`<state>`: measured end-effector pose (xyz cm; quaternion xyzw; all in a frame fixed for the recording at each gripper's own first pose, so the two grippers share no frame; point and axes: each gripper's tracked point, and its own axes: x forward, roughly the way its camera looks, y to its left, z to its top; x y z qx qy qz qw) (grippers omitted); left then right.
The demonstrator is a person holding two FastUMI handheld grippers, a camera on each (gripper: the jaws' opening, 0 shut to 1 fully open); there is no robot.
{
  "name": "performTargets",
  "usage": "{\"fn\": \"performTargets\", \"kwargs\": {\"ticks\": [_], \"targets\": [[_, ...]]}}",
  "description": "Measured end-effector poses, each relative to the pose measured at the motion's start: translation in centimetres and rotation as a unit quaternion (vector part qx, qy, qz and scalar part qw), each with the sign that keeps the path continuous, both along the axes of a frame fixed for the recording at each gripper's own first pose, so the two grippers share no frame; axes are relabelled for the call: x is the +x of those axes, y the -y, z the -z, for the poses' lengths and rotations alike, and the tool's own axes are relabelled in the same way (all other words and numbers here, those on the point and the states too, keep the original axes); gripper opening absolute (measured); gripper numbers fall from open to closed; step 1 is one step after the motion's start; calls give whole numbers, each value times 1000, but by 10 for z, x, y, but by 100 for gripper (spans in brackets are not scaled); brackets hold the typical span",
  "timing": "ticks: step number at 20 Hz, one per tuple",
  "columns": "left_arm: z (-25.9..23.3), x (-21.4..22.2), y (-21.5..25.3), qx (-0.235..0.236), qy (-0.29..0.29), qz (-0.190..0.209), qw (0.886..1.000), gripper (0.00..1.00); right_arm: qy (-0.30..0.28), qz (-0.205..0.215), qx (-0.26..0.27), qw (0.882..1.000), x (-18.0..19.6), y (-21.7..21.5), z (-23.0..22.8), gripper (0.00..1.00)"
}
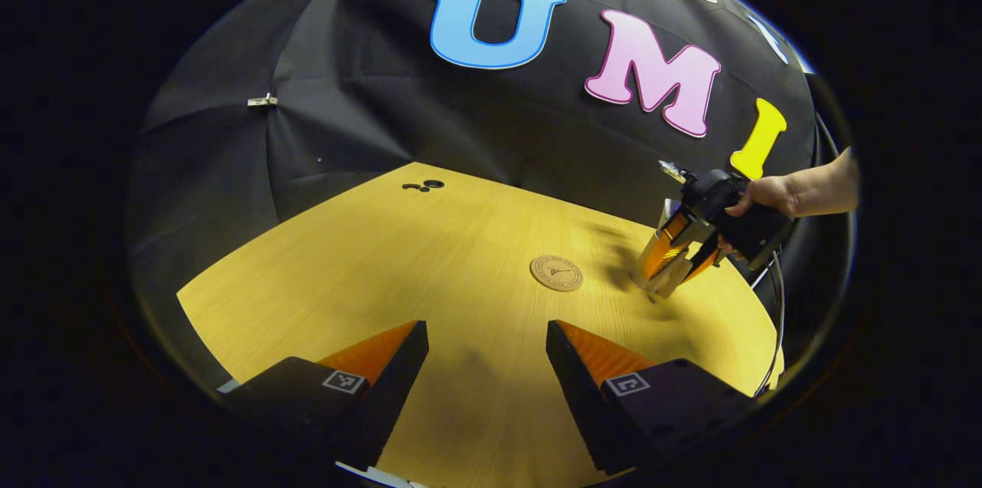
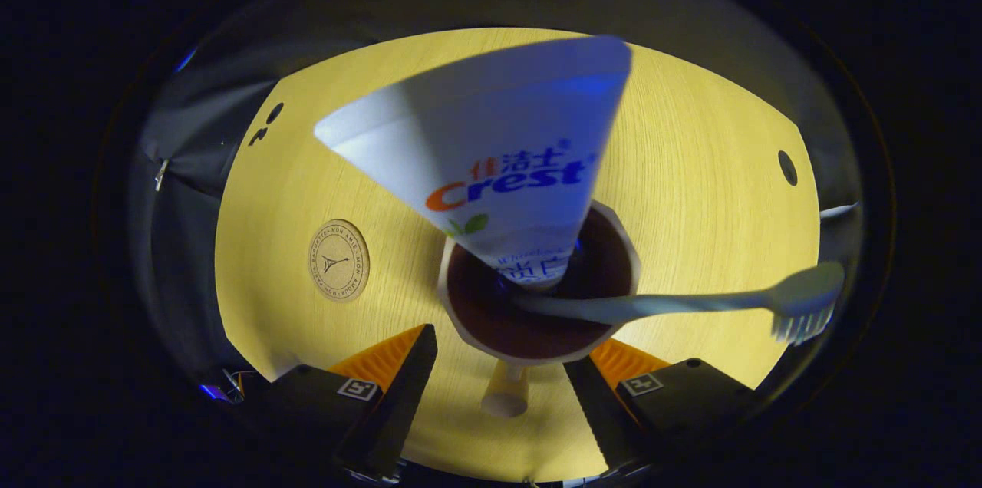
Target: Put the toothbrush and toothpaste on the desktop into the cup, then pick up the cup and place it on the coaster on the desktop.
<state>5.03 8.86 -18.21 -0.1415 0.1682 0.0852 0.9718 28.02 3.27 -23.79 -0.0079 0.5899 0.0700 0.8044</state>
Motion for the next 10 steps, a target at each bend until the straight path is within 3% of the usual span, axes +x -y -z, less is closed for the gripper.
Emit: {"fn": "performTargets", "kwargs": {"ticks": [1, 2, 6, 8, 9, 10], "targets": [[1, 0, 1, -2, -1, 3, 1000, 98, -4, -5, -5, 1000, -1, 0, 3, 89], [2, -1, 3, -5, -3, 7, 1000, 98, -7, -7, -10, 1000, -1, 0, 4, 97], [5, -2, 8, -11, -10, 17, 1000, 98, -15, -1, -17, 1000, 1, 4, 11, 93], [7, -3, 9, -10, -13, 20, 1000, 97, -13, -2, -22, 1000, 2, 5, 13, 82], [7, -3, 10, -10, -14, 21, 1000, 97, -11, -3, -24, 1000, 3, 7, 13, 64], [6, -3, 10, -11, -15, 23, 1000, 97, -9, -4, -26, 1000, 4, 8, 14, 71]]}}
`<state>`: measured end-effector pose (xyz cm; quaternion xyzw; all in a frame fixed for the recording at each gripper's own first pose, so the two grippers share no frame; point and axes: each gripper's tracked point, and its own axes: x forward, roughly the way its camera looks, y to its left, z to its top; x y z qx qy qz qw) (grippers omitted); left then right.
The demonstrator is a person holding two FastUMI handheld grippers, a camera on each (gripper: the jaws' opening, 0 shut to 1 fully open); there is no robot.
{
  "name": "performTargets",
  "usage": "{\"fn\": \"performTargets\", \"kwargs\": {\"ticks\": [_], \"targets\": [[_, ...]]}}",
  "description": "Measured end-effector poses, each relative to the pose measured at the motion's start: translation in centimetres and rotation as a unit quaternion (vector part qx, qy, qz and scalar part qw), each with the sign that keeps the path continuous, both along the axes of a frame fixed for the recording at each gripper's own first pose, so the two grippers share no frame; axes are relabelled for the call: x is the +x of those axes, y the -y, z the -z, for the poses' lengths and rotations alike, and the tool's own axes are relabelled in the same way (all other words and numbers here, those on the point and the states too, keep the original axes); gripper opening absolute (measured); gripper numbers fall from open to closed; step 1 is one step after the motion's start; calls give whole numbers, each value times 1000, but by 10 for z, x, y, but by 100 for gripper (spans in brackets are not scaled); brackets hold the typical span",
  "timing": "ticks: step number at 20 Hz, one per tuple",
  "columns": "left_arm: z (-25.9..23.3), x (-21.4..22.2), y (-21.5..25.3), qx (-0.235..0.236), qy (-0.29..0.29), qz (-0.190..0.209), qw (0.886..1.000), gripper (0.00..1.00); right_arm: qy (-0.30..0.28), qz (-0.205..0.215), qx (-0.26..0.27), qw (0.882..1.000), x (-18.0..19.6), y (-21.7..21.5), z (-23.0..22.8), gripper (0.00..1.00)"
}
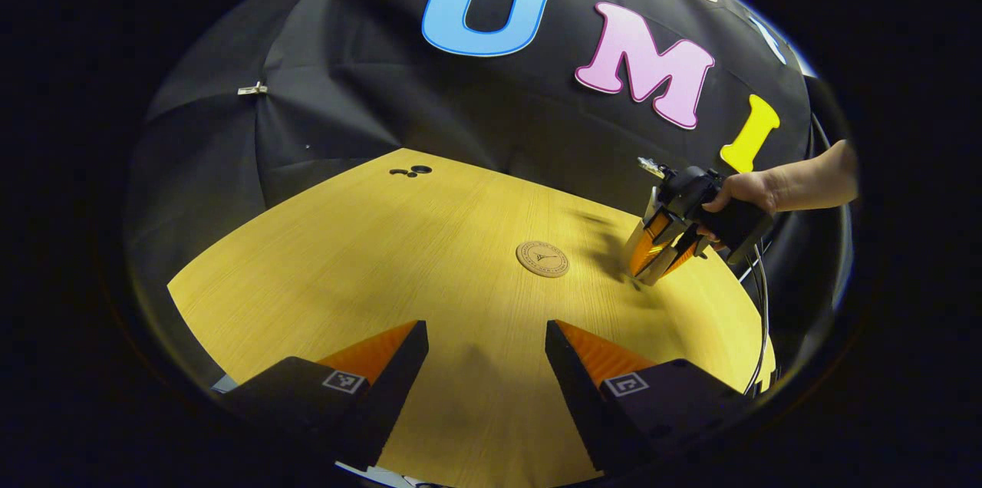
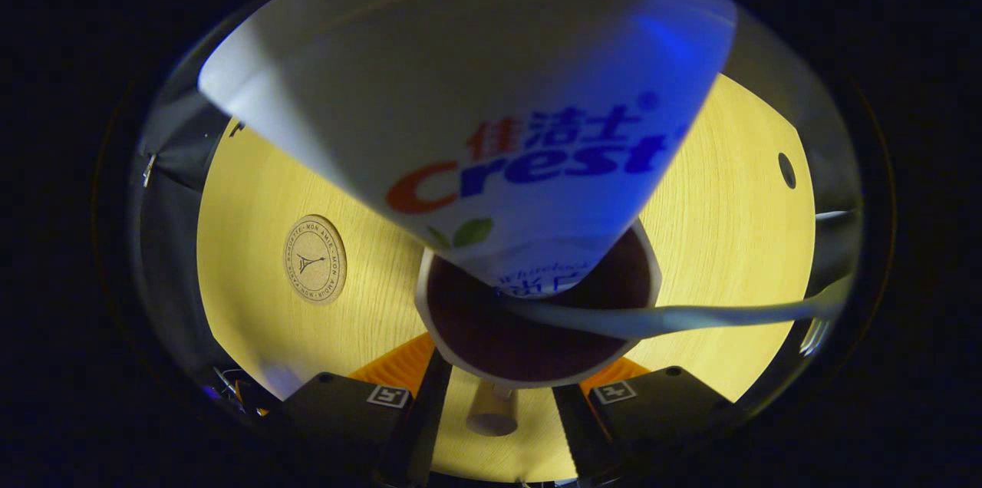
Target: Put the toothbrush and toothpaste on the desktop into the cup, then pick up the cup and place it on the coaster on the desktop.
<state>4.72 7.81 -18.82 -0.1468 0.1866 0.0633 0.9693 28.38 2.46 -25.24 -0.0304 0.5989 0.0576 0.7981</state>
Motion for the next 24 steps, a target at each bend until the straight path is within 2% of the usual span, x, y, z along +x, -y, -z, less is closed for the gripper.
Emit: {"fn": "performTargets", "kwargs": {"ticks": [1, 2, 4, 5, 7, 8, 10, 12, 14, 15, 24], "targets": [[1, 0, 0, 0, -1, 1, 1000, 97, 1, 0, -1, 1000, 1, 0, 0, 65], [2, 0, 2, -1, -2, 2, 1000, 97, 1, 0, -1, 1000, 1, 0, 0, 53], [1, 1, 4, -3, -4, 5, 1000, 97, -6, -2, 2, 1000, -1, -3, 2, 50], [1, 1, 7, -3, -5, 7, 1000, 97, -5, -2, -1, 1000, -1, -2, 0, 31], [1, 0, 10, -1, -7, 12, 1000, 97, -6, -15, -4, 1000, -3, -2, 3, 34], [3, -2, 13, 0, -8, 14, 1000, 100, -7, -24, -5, 1000, -4, -2, 4, 27], [5, -4, 17, 0, -11, 19, 1000, 97, -1, -43, -12, 999, -6, -1, 3, 38], [7, -5, 19, 0, -14, 22, 1000, 97, 7, -61, -26, 998, -9, 2, 2, 24], [7, -5, 20, 0, -15, 24, 1000, 97, 16, -73, -37, 997, -9, 2, 1, 22], [7, -5, 20, 1, -15, 24, 1000, 97, 23, -80, -43, 996, -8, 2, 1, 28], [9, -10, 17, -1, -19, 29, 999, 97, 58, -118, -31, 991, -6, -45, -24, 27]]}}
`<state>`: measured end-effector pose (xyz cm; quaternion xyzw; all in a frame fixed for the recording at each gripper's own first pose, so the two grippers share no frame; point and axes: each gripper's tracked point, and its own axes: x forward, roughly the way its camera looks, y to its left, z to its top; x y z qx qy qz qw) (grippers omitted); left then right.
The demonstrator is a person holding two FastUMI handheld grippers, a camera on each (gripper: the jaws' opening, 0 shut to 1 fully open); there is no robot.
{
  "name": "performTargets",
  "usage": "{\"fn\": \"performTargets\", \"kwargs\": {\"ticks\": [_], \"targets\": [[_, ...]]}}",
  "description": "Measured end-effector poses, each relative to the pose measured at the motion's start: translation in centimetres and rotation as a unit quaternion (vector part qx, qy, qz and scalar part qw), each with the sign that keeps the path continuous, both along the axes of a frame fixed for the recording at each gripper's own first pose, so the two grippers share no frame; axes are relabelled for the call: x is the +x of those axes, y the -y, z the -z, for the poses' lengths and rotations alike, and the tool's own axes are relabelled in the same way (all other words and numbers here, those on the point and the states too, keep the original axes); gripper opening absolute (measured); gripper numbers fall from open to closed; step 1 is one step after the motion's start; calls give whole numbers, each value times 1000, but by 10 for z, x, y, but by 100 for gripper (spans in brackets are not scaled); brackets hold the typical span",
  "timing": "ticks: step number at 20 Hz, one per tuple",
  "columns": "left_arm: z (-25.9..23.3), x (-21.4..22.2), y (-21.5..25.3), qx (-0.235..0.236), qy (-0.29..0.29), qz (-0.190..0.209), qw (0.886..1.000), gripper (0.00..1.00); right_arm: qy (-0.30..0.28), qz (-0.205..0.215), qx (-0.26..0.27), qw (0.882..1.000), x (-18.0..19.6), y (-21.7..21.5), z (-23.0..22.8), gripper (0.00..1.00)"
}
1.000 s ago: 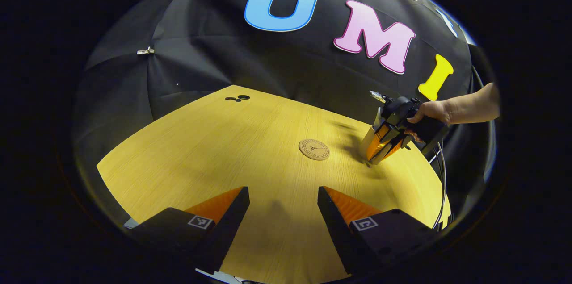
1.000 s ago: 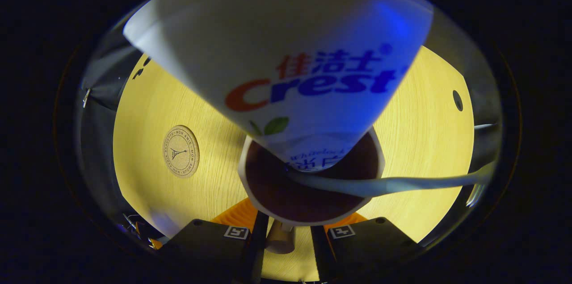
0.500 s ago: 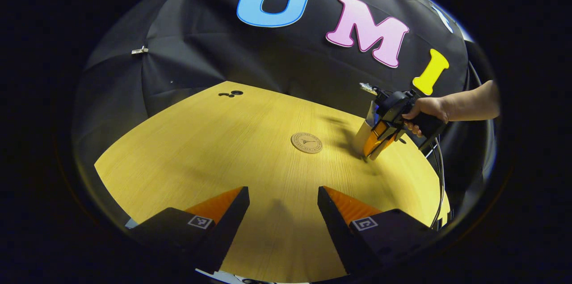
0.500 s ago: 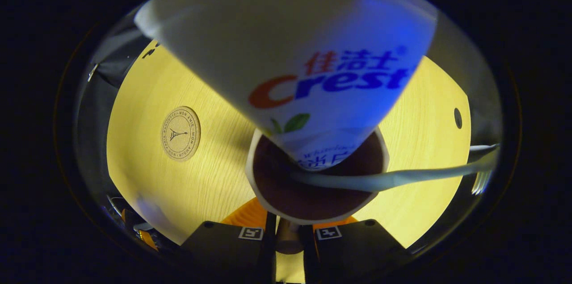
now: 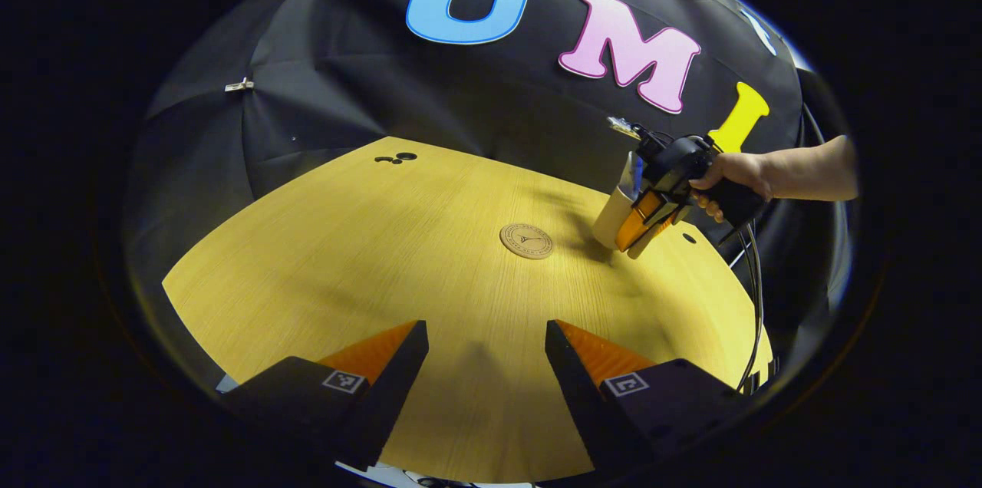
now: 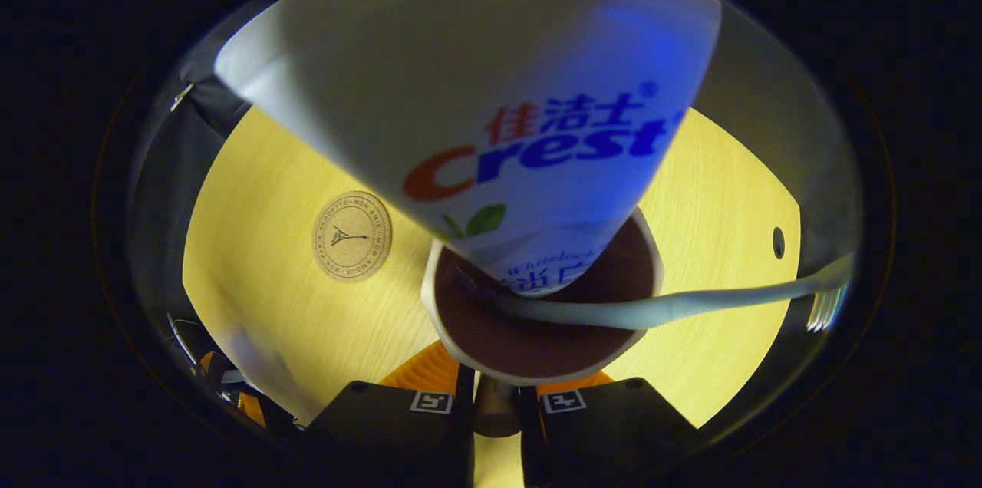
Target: Put the toothbrush and toothpaste on the desktop into the cup, then pick up the cup and place it on the coaster on the desktop.
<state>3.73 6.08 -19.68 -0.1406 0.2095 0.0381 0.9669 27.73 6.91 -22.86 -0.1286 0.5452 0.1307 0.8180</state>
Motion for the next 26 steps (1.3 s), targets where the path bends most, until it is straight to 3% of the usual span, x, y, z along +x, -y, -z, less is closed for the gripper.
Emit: {"fn": "performTargets", "kwargs": {"ticks": [14, 26], "targets": [[3, -27, -21, -20, -8, -25, 999, 97, -20, -75, -5, 997, -2, -109, 15, 27], [12, -44, -50, -38, -23, -60, 997, 97, -34, -92, -24, 995, -3, -137, 31, 27]]}}
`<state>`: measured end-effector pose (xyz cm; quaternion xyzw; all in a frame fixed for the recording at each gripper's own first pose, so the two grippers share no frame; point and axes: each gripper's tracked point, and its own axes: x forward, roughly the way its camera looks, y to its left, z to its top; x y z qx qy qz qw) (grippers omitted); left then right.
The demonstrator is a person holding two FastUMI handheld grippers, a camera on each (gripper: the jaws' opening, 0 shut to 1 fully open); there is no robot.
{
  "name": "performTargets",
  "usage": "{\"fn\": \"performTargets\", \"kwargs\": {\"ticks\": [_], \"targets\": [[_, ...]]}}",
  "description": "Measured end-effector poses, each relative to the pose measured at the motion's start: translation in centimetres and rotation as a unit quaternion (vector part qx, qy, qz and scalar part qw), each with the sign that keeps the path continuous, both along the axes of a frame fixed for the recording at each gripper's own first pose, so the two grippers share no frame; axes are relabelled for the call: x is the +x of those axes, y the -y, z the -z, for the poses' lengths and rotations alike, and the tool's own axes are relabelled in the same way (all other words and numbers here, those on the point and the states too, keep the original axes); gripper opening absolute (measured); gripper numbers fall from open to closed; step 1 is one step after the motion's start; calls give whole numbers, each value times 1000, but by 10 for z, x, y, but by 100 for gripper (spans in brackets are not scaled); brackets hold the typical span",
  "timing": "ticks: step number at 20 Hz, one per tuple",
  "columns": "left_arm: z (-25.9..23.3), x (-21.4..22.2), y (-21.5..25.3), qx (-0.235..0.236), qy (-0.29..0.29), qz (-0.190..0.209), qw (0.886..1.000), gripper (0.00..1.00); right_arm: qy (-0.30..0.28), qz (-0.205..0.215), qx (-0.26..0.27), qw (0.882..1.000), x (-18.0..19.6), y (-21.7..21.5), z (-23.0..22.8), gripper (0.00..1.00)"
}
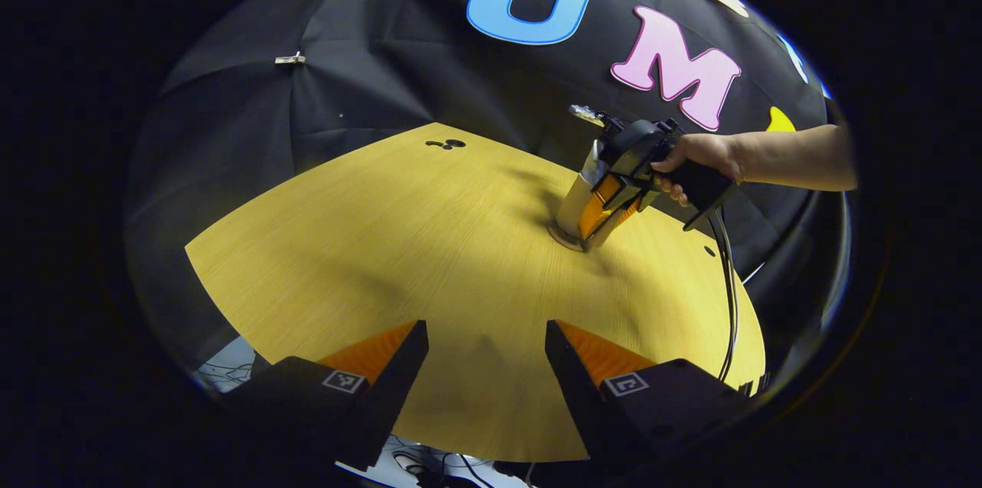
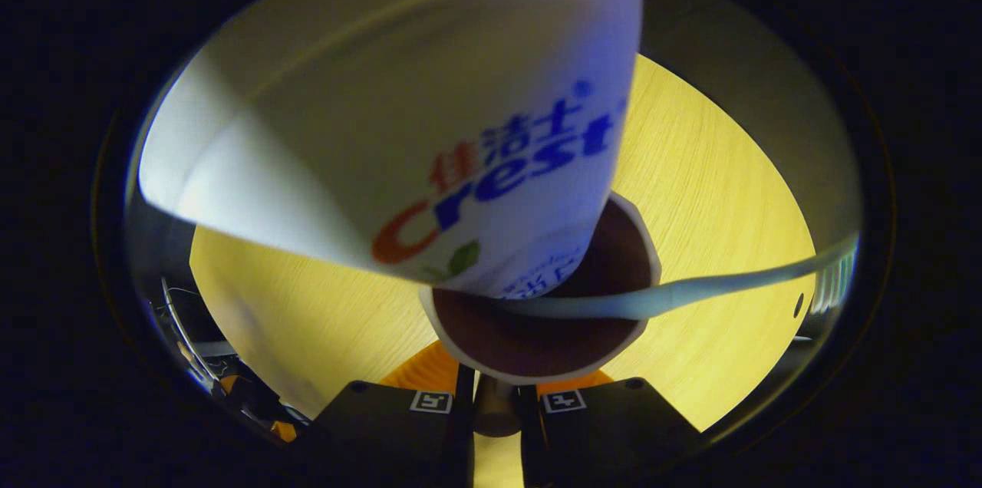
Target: Put the toothbrush and toothpaste on the desktop into the cup, then pick up the cup and place it on the coaster on the desktop.
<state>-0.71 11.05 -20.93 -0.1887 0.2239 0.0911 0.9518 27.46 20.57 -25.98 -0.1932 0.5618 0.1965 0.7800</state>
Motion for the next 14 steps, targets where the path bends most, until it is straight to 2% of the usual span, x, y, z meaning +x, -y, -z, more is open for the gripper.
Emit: {"fn": "performTargets", "kwargs": {"ticks": [6, 10, 12, 14], "targets": [[0, -4, -1, 9, -3, 2, 1000, 97, -3, 1, -4, 1000, -2, 2, 0, 28], [-3, -11, 1, 11, -3, 2, 1000, 97, 7, -2, 4, 1000, -4, 3, -9, 36], [-5, -16, 2, 12, -3, 2, 1000, 97, 19, 1, 8, 1000, -4, 6, -20, 48], [-9, -20, 4, 15, -1, 4, 1000, 97, 33, 5, 19, 999, -6, 5, -32, 76]]}}
